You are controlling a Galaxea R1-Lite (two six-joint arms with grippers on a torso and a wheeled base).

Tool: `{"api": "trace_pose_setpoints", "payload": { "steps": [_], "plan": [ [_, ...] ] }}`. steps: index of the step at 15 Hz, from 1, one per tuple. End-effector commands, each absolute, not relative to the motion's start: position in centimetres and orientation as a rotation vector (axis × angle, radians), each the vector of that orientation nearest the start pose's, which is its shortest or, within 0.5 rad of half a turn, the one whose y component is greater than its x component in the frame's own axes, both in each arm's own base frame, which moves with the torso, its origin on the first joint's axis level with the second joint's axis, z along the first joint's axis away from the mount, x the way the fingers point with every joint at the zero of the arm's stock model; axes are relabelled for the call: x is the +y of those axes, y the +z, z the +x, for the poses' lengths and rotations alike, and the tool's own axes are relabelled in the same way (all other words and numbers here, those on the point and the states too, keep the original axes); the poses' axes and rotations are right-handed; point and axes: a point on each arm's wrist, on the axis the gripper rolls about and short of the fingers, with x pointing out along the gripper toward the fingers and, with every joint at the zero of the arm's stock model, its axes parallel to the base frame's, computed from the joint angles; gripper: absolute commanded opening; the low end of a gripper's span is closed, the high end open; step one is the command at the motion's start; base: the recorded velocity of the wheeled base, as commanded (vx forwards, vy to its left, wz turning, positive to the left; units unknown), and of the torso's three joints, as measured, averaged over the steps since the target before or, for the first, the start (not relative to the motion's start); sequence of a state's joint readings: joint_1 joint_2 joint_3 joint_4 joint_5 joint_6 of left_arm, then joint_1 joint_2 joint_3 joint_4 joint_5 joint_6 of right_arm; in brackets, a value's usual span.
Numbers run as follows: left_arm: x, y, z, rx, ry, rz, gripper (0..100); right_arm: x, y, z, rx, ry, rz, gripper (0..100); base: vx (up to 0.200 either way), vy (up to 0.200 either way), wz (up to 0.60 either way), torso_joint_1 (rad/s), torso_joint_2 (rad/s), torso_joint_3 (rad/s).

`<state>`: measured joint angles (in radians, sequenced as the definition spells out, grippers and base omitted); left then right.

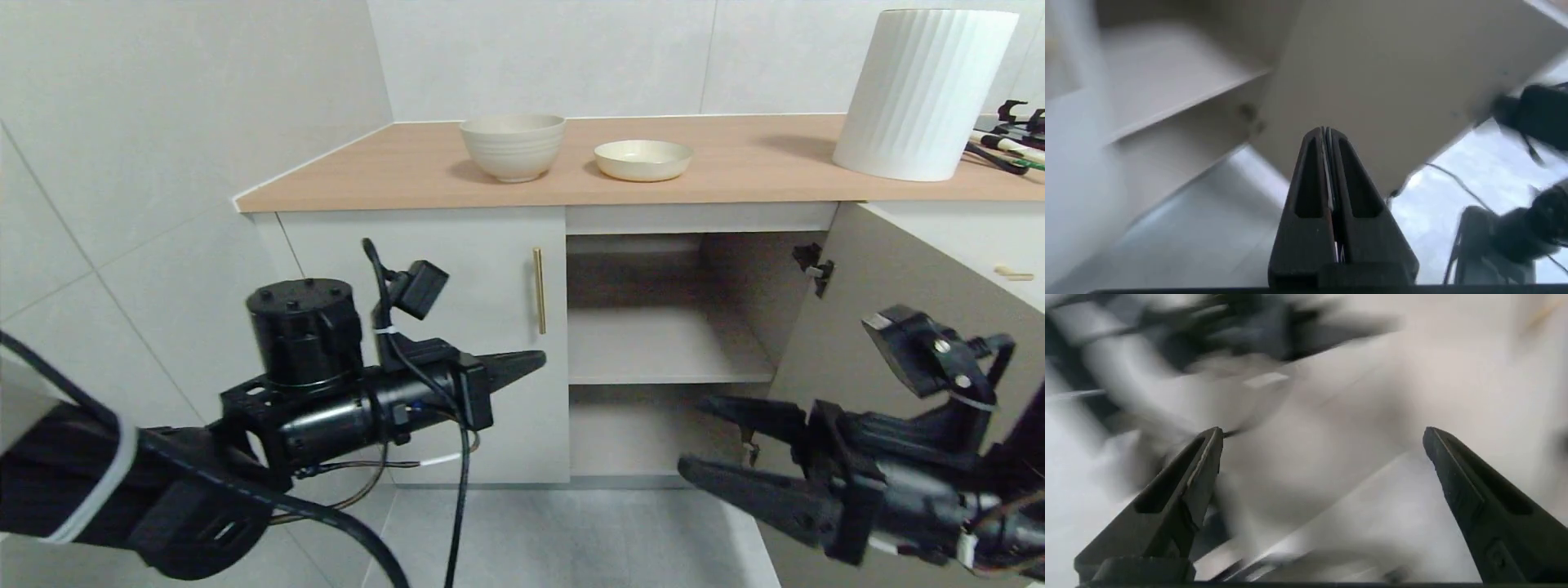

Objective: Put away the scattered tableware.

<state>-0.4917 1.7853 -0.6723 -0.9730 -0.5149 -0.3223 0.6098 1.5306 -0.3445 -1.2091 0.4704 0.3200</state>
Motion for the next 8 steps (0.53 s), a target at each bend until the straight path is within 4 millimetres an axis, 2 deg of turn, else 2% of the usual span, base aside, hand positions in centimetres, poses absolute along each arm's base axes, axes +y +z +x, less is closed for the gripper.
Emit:
{"api": "trace_pose_setpoints", "payload": {
  "steps": [1, 4, 6, 7, 8],
  "plan": [
    [-9.7, 19.9, 23.1, 0.248, -0.842, -0.272, 0, 14.7, 16.5, 24.5, 0.093, 0.918, 0.238, 100, 0.0, 0.0, 0.0, 0.0, 0.0, 0.0],
    [-7.2, 22.2, 20.1, 0.288, -0.774, -0.276, 0, 15.4, 19.3, 27.1, -0.007, 0.865, 0.169, 100, 0.0, 0.0, 0.0, 0.0, 0.0, 0.0],
    [-6.7, 22.8, 19.5, 0.281, -0.722, -0.275, 0, 15.4, 20.3, 29.2, 0.029, 0.693, 0.081, 100, 0.0, 0.0, 0.0, 0.0, 0.0, 0.0],
    [-6.6, 23.1, 19.5, 0.266, -0.686, -0.272, 0, 15.2, 21.2, 30.1, 0.07, 0.495, 0.029, 100, 0.0, 0.0, 0.0, 0.0, 0.0, 0.0],
    [-6.6, 23.2, 19.6, 0.262, -0.671, -0.271, 100, 15.0, 22.3, 29.4, 0.066, 0.422, 0.027, 100, 0.0, 0.0, 0.0, 0.0, 0.0, 0.0]
  ]
}}
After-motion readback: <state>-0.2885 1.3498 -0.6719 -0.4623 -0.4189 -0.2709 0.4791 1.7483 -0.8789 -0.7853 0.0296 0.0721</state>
